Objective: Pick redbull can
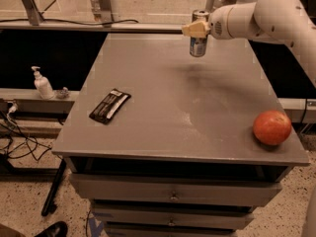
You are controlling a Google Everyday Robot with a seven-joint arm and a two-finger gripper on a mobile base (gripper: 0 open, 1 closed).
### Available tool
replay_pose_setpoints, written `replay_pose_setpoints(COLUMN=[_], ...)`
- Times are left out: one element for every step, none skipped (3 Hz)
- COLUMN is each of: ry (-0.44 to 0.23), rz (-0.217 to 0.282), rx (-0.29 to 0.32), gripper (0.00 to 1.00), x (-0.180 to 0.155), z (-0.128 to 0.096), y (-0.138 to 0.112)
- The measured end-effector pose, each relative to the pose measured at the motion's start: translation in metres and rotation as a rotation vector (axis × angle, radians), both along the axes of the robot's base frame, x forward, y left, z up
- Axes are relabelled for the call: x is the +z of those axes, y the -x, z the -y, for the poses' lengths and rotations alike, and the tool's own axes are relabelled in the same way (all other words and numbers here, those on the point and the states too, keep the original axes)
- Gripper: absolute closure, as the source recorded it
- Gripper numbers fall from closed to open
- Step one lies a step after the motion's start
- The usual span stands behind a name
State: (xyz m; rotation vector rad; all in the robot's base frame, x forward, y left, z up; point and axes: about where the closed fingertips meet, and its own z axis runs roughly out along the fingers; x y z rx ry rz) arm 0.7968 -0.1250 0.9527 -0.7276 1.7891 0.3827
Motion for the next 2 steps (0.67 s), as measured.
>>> replay_pose_setpoints(ry=[-0.07, -0.079], rz=[0.023, 0.024], rx=[0.057, 0.068], gripper=[1.0, 1.0], x=[0.0476, 0.0529], z=[0.0134, 0.011], y=[0.0252, 0.0263])
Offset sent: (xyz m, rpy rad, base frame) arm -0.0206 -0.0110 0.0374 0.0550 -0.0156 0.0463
